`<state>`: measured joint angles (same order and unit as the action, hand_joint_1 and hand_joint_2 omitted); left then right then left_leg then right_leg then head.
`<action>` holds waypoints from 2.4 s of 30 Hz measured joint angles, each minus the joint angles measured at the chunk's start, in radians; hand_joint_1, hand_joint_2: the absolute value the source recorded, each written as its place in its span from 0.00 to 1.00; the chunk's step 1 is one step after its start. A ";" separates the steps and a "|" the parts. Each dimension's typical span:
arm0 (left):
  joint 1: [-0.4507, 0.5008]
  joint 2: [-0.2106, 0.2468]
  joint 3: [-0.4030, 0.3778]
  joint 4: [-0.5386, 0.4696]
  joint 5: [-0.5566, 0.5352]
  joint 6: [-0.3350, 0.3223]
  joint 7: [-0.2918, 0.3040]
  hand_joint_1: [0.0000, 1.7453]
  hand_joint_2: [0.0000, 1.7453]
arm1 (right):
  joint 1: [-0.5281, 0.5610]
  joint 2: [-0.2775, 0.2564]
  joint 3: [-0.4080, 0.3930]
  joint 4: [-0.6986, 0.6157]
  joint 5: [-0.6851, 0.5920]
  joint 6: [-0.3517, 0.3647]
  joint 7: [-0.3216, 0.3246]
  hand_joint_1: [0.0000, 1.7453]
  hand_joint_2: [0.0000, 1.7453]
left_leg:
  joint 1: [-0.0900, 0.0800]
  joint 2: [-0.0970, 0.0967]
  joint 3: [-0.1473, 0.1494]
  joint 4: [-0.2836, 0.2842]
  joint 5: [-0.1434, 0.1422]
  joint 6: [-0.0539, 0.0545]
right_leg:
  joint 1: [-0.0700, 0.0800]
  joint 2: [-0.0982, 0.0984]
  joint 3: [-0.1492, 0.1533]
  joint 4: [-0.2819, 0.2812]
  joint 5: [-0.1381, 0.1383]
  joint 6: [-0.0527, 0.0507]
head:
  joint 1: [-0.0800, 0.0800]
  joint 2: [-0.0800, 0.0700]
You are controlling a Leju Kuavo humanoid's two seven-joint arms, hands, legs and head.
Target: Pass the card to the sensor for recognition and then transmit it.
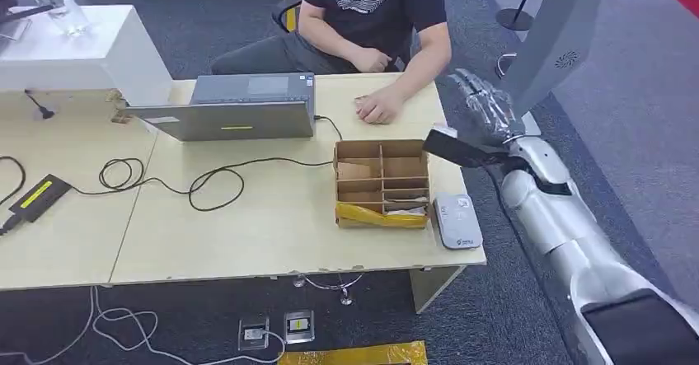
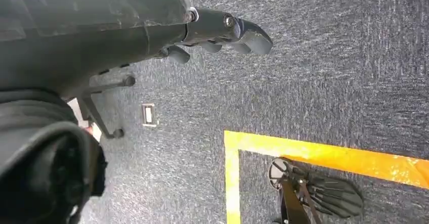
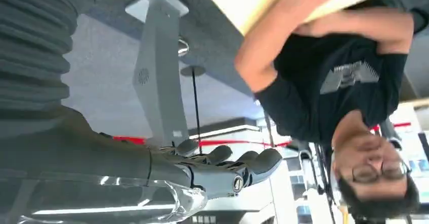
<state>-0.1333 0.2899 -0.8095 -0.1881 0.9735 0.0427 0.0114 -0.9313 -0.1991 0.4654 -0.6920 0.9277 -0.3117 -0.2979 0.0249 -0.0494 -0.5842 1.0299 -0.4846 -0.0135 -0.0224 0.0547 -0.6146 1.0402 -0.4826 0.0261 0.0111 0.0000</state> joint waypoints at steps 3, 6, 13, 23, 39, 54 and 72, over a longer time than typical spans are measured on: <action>0.000 -0.001 0.000 0.000 0.004 0.000 0.000 0.00 0.00 | -0.010 -0.007 -0.003 -0.008 0.005 -0.003 0.005 0.00 1.00 | 0.000 0.000 0.000 0.000 0.000 0.000 | 0.000 0.000 0.000 0.000 0.000 0.000 | 0.000 0.000; 0.000 -0.001 0.000 0.000 0.004 0.000 0.000 0.00 0.00 | -0.030 -0.016 -0.008 -0.015 0.008 -0.004 0.012 0.00 1.00 | 0.000 0.000 0.000 0.000 0.000 0.000 | 0.000 0.000 0.000 0.000 0.000 0.000 | 0.000 0.000; 0.000 -0.001 0.000 0.000 0.004 0.000 0.000 0.00 0.00 | -0.056 -0.036 -0.016 -0.031 0.015 0.000 0.016 0.00 1.00 | 0.000 0.000 0.000 0.000 0.000 0.000 | 0.000 0.000 0.000 0.000 0.000 0.000 | 0.000 0.000; 0.000 -0.008 0.000 0.000 0.016 0.003 0.000 0.00 0.00 | -0.026 -0.072 -0.020 -0.122 0.001 0.117 0.074 0.00 1.00 | 0.000 0.000 0.000 0.000 0.000 0.000 | 0.000 0.000 0.000 0.000 0.000 0.000 | 0.000 0.000; 0.003 -0.012 0.000 0.000 0.050 0.017 0.021 0.00 0.00 | 0.249 -0.182 -0.052 -0.511 0.003 0.377 0.289 0.00 1.00 | 0.000 0.000 0.000 0.000 -0.001 -0.001 | 0.000 0.000 0.000 0.000 0.000 0.000 | 0.000 0.000; 0.001 -0.014 -0.001 0.000 0.056 0.027 0.021 0.00 0.00 | 0.490 -0.248 -0.160 -0.859 -0.005 0.410 0.388 0.00 1.00 | 0.000 0.001 0.001 0.000 -0.002 -0.001 | 0.000 0.001 0.000 0.000 -0.001 -0.001 | 0.000 0.000; -0.004 -0.025 -0.011 0.000 0.050 0.034 0.024 0.00 0.00 | 0.661 -0.112 -0.136 -0.910 0.095 0.212 0.421 0.00 1.00 | 0.001 0.001 0.000 -0.001 -0.002 -0.001 | 0.001 0.000 0.000 0.000 -0.002 -0.002 | 0.000 0.000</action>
<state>-0.1375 0.2648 -0.8202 -0.1884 1.0235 0.0763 0.0355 -0.2706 -0.3113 0.3296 -1.6023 1.0227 -0.0999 0.1232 0.0262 -0.0488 -0.5844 1.0291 -0.4862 -0.0146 -0.0211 0.0550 -0.6142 1.0403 -0.4846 0.0241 0.0111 0.0000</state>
